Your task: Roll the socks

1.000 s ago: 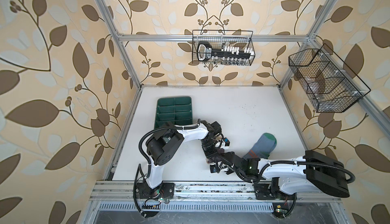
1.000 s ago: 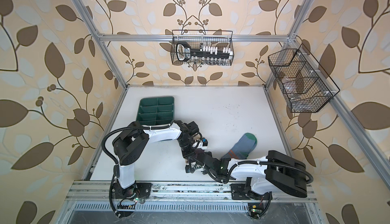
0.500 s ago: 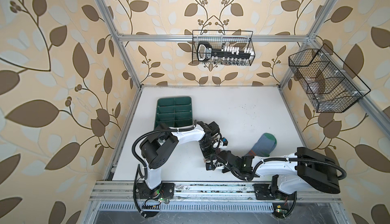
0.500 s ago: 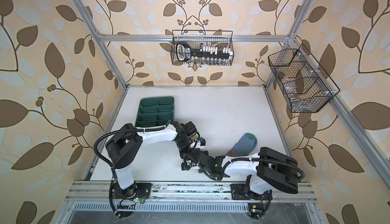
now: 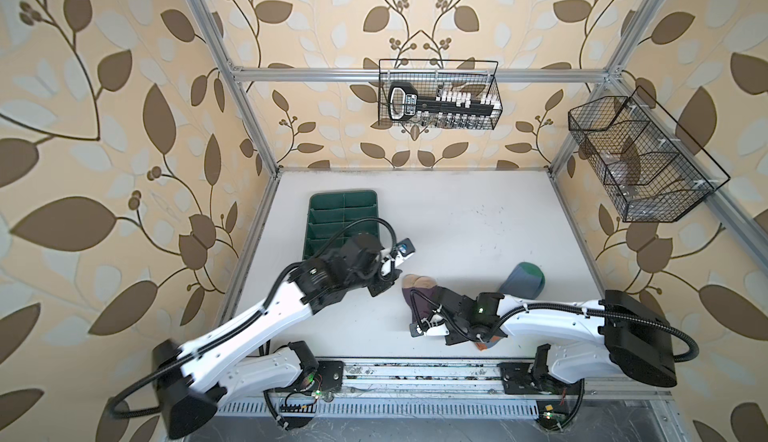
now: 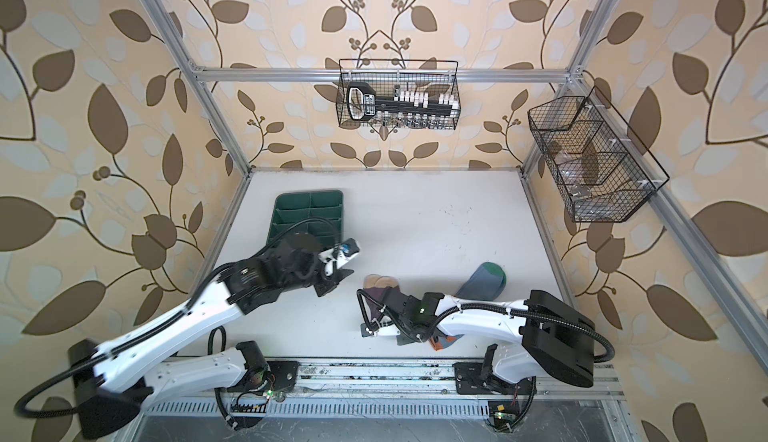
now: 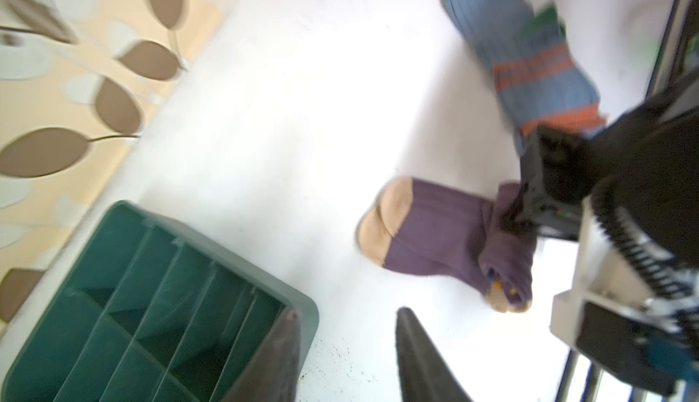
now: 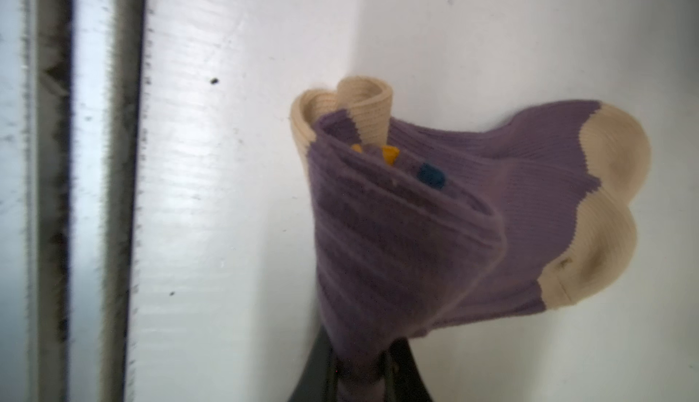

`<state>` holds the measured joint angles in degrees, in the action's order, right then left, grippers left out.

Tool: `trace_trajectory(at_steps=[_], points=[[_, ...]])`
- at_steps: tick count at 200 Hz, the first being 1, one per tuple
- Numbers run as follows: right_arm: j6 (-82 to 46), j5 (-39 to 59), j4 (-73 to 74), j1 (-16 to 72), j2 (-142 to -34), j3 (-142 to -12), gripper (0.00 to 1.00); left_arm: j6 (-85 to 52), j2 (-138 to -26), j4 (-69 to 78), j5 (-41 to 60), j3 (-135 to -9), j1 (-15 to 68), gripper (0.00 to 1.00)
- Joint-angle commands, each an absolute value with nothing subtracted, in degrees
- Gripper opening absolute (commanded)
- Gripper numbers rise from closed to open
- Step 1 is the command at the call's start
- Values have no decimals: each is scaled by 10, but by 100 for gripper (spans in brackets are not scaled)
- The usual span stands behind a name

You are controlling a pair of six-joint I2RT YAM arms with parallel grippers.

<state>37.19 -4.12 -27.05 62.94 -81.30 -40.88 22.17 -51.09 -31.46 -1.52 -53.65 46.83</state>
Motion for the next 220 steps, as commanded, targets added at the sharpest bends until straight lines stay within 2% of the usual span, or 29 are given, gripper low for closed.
trace_trajectory(at_steps=[1,27,54,80,97,156,220], points=[[369,49,-386,616,-856,-455,7,229,-399,-322,-31,-530,467,58],[387,86,-424,593,-920,-522,7,269,-362,-410,48,-579,467,60],[406,79,-446,578,-982,-582,12,344,-425,-513,72,-638,468,60],[420,73,-461,560,-1029,-621,14,389,-471,-499,81,-626,488,60],[429,76,-457,550,-1044,-633,15,408,-503,-460,43,-591,525,63],[440,117,-447,510,-1087,-643,15,337,-627,-294,-136,-490,742,62],[447,155,-471,482,-1131,-667,16,168,-731,-165,-190,-427,780,56]])
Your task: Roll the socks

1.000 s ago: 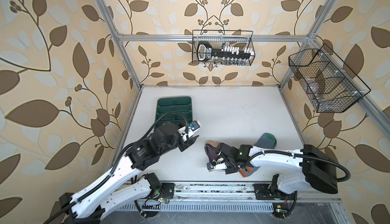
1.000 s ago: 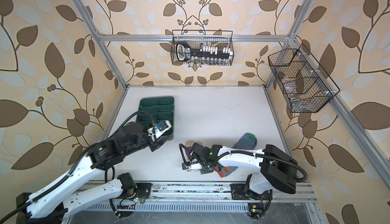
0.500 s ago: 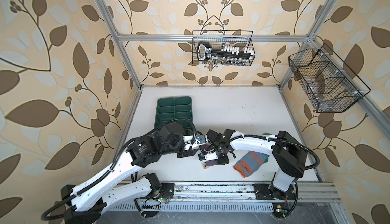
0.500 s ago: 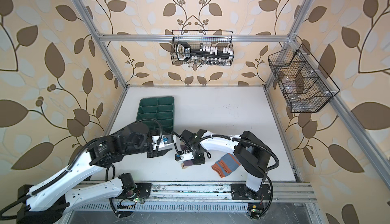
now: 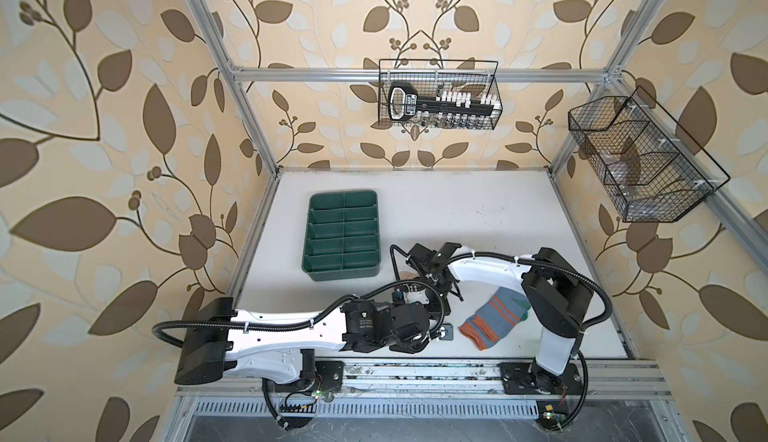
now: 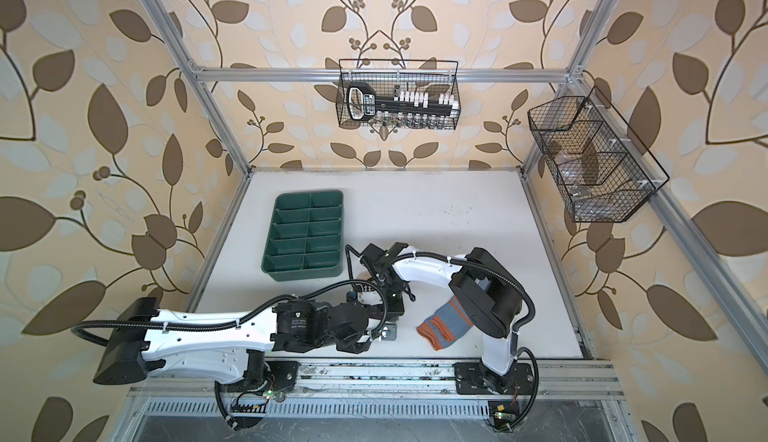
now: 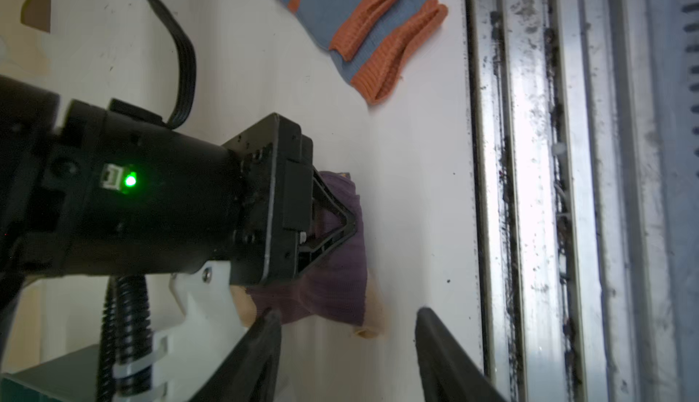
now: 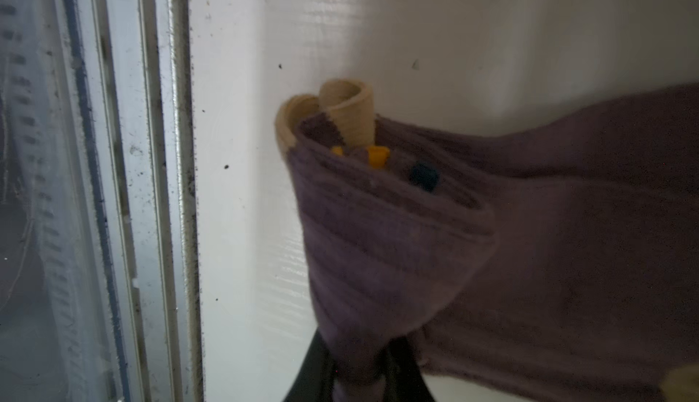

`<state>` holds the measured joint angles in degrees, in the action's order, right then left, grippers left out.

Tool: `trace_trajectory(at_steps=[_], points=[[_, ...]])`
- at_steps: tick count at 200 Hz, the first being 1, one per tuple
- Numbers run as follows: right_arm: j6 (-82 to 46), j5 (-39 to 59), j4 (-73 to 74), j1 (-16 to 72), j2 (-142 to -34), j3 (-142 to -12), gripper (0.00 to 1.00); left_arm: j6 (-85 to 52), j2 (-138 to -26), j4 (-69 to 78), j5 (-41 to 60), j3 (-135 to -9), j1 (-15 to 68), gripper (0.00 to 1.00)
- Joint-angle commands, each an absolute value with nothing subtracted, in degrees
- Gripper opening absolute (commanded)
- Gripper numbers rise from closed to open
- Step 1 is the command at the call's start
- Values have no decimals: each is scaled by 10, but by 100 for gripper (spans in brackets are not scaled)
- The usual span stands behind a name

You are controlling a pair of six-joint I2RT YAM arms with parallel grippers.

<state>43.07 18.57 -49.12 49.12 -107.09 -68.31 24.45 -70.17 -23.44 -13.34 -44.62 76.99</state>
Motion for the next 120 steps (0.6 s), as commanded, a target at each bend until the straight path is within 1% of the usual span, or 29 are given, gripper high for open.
trace_trajectory(at_steps=[1,20,34,63,80,108,120], points=[[447,155,-471,482,-1131,-668,16,167,-733,-164,-192,-426,780,56],[449,162,-473,476,-1134,-670,16,148,-769,-163,-242,-422,780,52],[452,162,-474,474,-1133,-669,16,146,-788,-157,-263,-421,780,52],[455,166,-476,469,-1137,-670,16,143,-820,-129,-275,-413,780,60],[455,171,-477,467,-1138,-671,16,141,-855,-104,-289,-405,780,61],[457,175,-480,466,-1135,-670,17,148,-895,-95,-294,-419,779,58],[458,176,-482,465,-1132,-669,18,152,-910,-97,-287,-427,778,52]])
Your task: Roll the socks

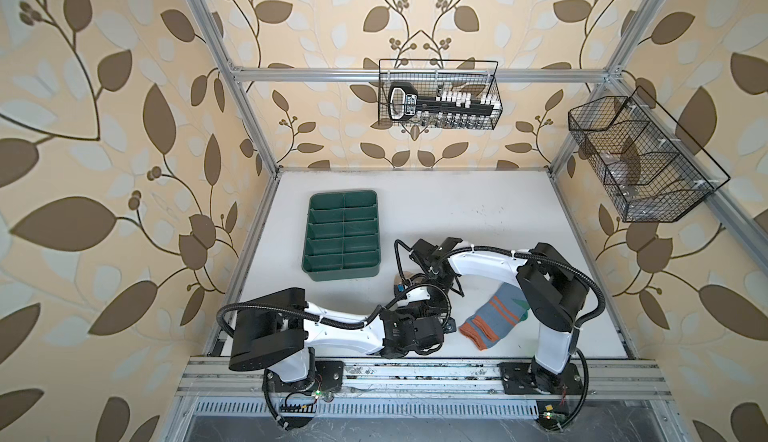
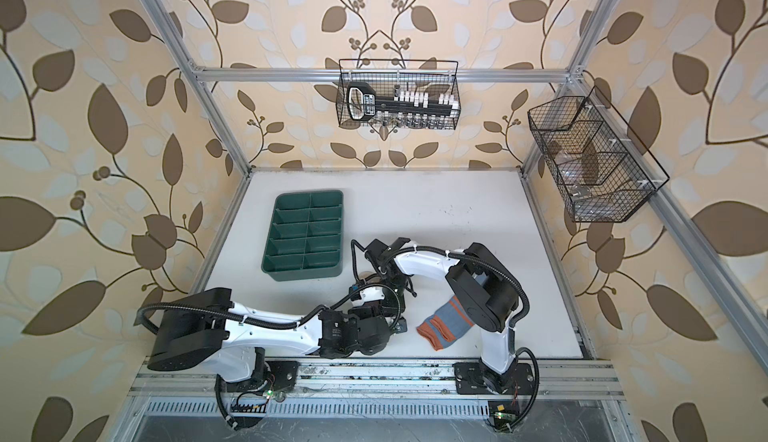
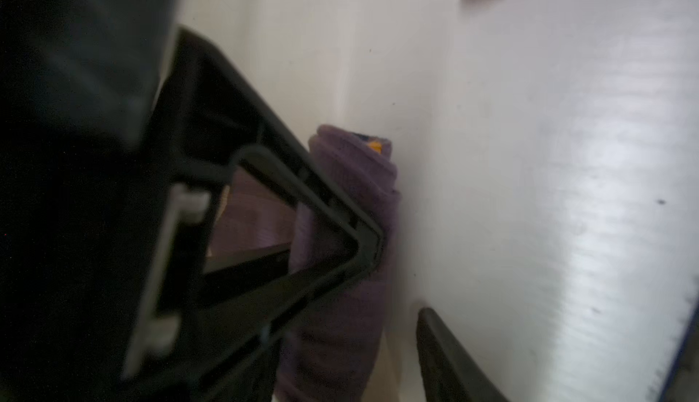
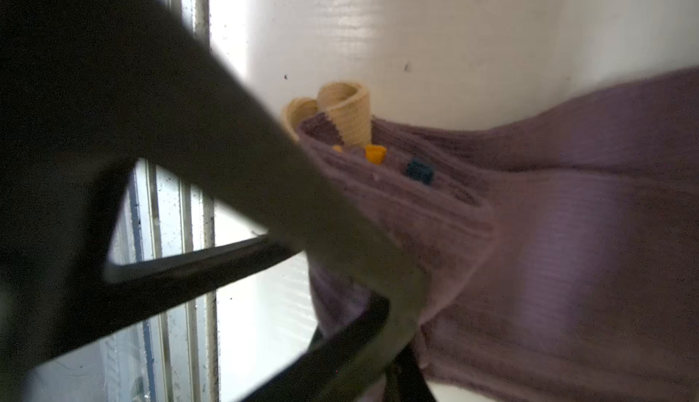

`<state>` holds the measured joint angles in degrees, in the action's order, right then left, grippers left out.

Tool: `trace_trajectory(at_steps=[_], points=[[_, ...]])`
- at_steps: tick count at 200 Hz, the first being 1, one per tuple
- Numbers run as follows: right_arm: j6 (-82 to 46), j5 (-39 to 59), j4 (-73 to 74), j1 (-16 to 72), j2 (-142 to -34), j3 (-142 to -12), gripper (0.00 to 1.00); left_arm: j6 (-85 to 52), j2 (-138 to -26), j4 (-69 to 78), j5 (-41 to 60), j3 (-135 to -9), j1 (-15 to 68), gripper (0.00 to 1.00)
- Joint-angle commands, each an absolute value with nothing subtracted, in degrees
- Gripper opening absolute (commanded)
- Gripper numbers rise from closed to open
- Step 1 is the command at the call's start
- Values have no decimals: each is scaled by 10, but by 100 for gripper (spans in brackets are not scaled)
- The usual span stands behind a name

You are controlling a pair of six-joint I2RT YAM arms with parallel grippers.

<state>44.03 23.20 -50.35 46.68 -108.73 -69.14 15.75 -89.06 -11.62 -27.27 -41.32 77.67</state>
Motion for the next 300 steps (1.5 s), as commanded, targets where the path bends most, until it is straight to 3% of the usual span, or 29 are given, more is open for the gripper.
trace_trajectory(at_steps=[1,48,71,87,114,170,197,219,238,255,279,288,300], points=[[458,176,-482,465,-1131,-669,18,152,-912,-97,-287,-428,778,51],[446,178,-459,446,-1066,-636,22,168,-953,-70,-244,-438,768,11],[430,175,-425,421,-998,-601,27,200,-965,-70,-204,-444,765,1],[414,162,-413,403,-946,-580,35,225,-976,-77,-183,-454,765,0],[377,126,-354,363,-839,-530,37,291,-1002,-109,-145,-482,764,0],[229,-185,-69,271,-623,-439,41,360,-1023,-298,97,-599,652,1],[142,-277,-25,241,-577,-433,41,374,-1052,-373,141,-643,618,0],[124,-227,-42,240,-543,-430,40,368,-1092,-428,179,-686,585,0],[151,-136,-112,245,-524,-452,33,362,-1121,-461,204,-715,570,1],[172,-118,-187,273,-506,-472,27,356,-1136,-470,223,-726,565,2],[223,-168,-219,337,-449,-466,32,343,-1160,-484,240,-745,553,4],[254,-152,-225,354,-426,-454,38,341,-1172,-495,251,-757,544,4],[325,-91,-246,375,-401,-430,38,326,-1183,-495,253,-770,533,5]])
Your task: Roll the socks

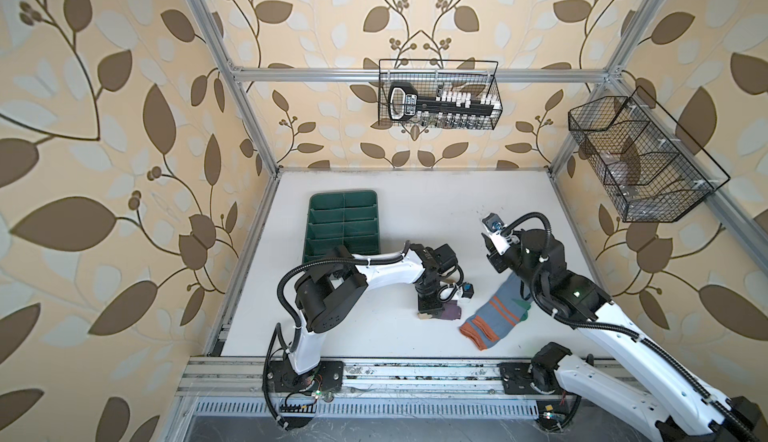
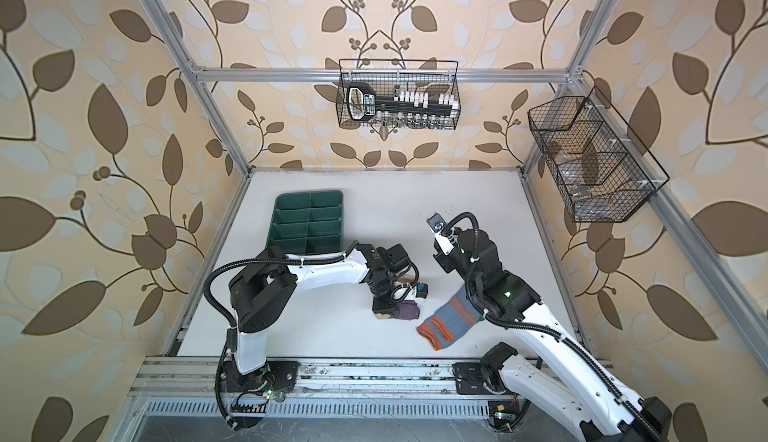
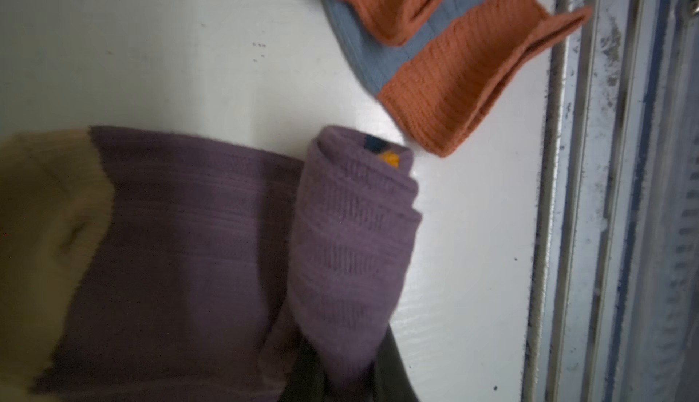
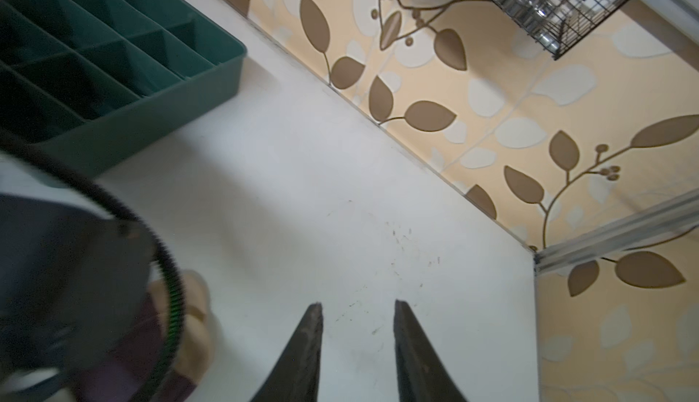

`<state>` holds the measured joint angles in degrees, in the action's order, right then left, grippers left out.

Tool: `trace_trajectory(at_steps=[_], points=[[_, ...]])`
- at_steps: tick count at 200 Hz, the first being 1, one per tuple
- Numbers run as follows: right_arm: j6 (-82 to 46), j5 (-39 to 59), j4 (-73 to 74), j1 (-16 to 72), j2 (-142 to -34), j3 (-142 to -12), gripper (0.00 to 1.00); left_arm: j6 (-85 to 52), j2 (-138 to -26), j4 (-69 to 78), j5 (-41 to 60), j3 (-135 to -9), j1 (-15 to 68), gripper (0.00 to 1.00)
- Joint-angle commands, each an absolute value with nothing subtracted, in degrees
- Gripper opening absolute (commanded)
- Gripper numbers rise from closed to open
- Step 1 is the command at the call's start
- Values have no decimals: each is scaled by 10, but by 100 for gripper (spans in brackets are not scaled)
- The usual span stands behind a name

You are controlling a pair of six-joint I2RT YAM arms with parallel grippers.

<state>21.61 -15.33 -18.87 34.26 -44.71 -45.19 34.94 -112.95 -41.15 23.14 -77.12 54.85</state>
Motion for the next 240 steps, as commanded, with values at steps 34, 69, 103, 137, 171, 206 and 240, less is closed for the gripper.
trace_trajectory(at_steps=[34,69,103,137,171,206,240], points=[[435,-77,-322,505,-380,-352,40,305,-1218,-510,266,-801,508,8],[455,-221,-318,676,-445,-303,42,294,-1230,-510,276,-806,494,8],[411,-262,-221,728,-596,-292,42,292,-1229,-506,277,-807,489,8],[423,-320,-65,711,-738,-273,41,295,-1227,-505,280,-804,489,8],[429,-324,-2,669,-762,-269,42,296,-1221,-501,283,-798,489,8],[425,-314,0,646,-760,-269,42,297,-1220,-501,283,-798,489,8],[419,-307,1,635,-749,-264,43,297,-1214,-498,285,-794,489,8]])
